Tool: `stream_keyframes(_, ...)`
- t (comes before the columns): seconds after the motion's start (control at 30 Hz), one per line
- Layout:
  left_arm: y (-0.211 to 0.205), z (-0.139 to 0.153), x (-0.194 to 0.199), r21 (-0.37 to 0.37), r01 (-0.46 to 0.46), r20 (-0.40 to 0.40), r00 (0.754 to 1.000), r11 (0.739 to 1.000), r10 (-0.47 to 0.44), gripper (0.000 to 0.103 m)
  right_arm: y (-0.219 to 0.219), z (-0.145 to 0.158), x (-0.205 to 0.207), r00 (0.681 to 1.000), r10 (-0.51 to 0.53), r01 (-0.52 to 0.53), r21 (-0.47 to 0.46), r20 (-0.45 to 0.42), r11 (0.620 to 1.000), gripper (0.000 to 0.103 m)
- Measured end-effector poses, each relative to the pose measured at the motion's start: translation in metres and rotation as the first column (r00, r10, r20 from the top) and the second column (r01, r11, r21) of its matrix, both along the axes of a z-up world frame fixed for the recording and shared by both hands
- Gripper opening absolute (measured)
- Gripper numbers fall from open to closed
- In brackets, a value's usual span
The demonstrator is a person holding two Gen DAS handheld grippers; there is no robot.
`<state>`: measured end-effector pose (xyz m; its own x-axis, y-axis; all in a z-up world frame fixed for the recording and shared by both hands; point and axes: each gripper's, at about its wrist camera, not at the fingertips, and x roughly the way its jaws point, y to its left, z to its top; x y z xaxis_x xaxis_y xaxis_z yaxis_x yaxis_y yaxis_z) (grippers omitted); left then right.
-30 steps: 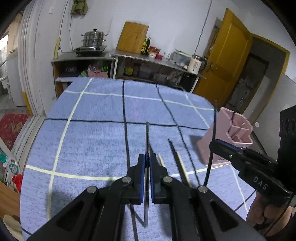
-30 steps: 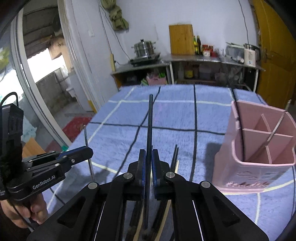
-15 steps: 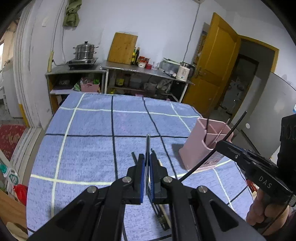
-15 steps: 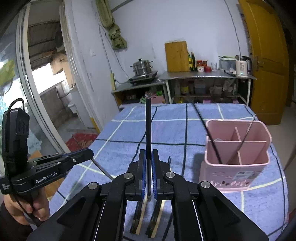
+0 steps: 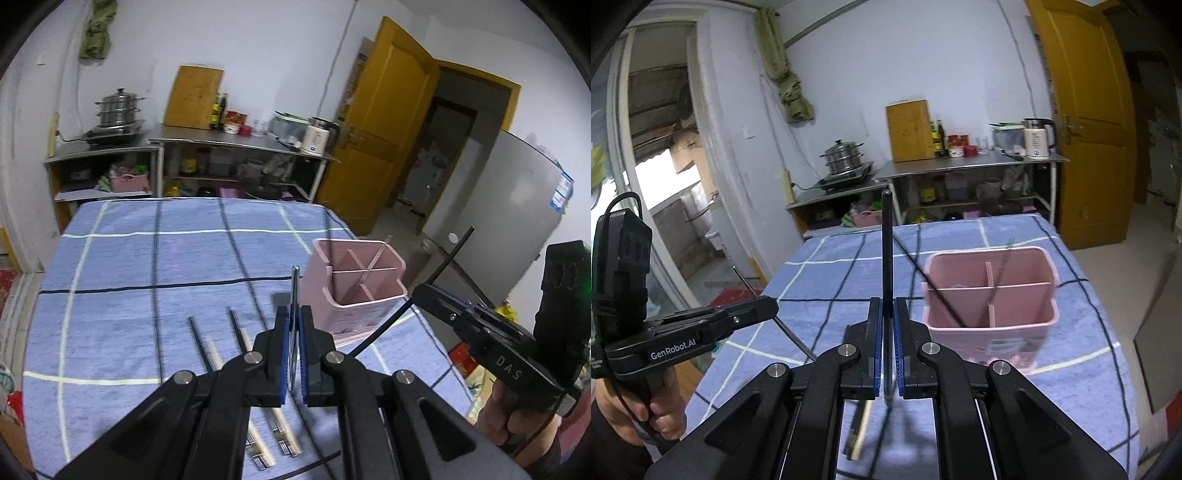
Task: Organize utensils
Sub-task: 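Lift both chopsticks into the pink holder and open both tools to drop them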
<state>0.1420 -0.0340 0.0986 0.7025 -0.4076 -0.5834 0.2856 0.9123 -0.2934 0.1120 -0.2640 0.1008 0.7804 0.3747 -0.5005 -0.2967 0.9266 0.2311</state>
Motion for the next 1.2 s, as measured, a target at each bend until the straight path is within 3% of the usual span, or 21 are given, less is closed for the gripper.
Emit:
stream_keyframes(0.17, -0.021, 0.01, 0.017, -0.023, 0.046, 0.003, 0.999, 0.999, -0.046, 0.005, -0.025, 0.015, 0.004, 0.998, -0.051, 0.051, 0.006, 0.029, 0.999, 0.006)
stream_keyframes(0.57, -0.056, 0.062, 0.062, -0.051, 0.076, 0.107, 0.992, 0.996, -0.07, 0.005, -0.063, 0.065, 0.033, 0.98, -0.141, 0.137, 0.035, 0.142, 0.99, 0.006)
stream_keyframes(1.2, -0.078, -0.006, 0.097, 0.004, 0.096, -0.006, 0.995, 0.995, -0.096, 0.005, -0.059, -0.013, 0.087, 0.992, -0.127, 0.128, 0.009, -0.021, 0.992, 0.006)
